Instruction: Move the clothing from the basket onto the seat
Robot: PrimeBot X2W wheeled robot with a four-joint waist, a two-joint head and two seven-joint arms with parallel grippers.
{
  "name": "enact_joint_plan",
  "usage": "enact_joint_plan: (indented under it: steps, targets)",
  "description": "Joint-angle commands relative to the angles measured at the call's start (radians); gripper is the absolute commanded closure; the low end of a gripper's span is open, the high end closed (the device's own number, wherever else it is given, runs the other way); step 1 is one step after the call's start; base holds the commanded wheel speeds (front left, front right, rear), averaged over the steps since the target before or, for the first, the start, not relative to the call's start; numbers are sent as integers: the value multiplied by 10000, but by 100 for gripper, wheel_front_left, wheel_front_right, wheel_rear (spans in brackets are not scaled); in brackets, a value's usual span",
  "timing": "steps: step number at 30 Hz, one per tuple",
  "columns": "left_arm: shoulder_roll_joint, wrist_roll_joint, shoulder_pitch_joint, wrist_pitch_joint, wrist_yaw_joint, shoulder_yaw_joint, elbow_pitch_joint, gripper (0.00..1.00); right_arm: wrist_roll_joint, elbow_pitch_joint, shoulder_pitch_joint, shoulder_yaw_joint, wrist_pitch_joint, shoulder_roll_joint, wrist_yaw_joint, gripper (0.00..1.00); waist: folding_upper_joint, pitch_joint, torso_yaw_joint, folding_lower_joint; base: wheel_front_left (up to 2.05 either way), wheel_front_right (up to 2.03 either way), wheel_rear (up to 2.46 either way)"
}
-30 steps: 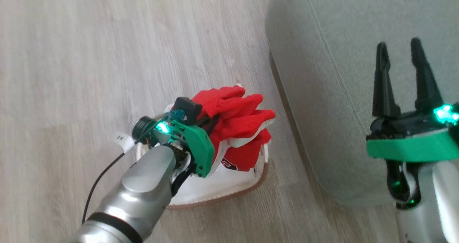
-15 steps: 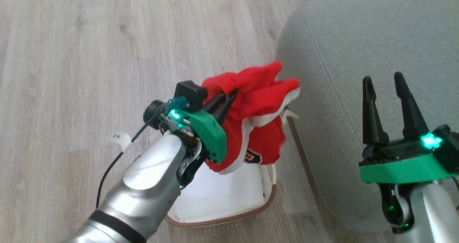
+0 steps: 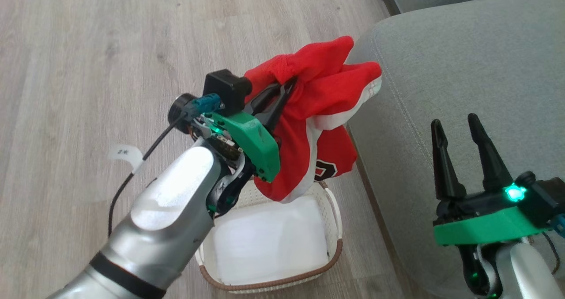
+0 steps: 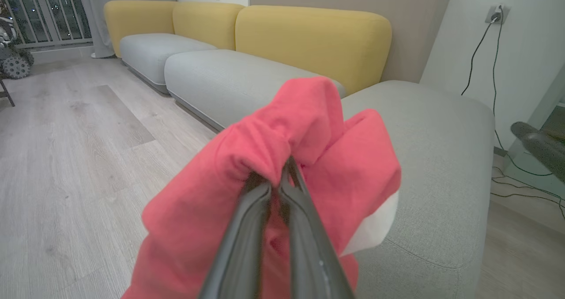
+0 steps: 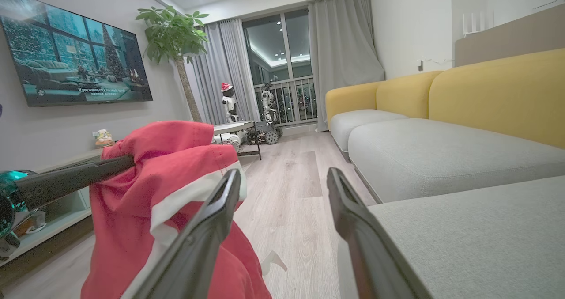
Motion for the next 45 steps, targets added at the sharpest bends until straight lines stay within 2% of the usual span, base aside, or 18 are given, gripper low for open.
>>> enact_joint_plan:
  steps: [1,14,20,32,40,45]
  targets:
    - [241,-73,-709,21,81,517,-509,100,81,-313,-122,279,-63,-143,-2,0,-1,-39,-9,1,0,0,0]
    - [392,-110,-822,350,310,513,-1305,100,310,-341,-122,994,34,-373,-2,0,-1,21,54,1,0,0,0]
    - [328,-127,-957,376,303,459,-1415,100,479,55,-577,1818,377,-583,-2,0,-1,108,176,1,0,0,0]
    - [32,-119,-1261,373,102,145,-1366,100,1152,2610,-2929,3596,950,-863,-2,0,-1,202,613,1,0,0,0]
    - [-286,-213,-1305,398,-83,-193,-1368,100,1518,4421,-4477,4899,868,-1076,-2,0,-1,111,1038,1,0,0,0]
    - [-611,-343,-1231,377,-253,-636,-1331,100,2090,5680,-5239,5630,626,-1015,-2,0,-1,-66,1546,1,0,0,0]
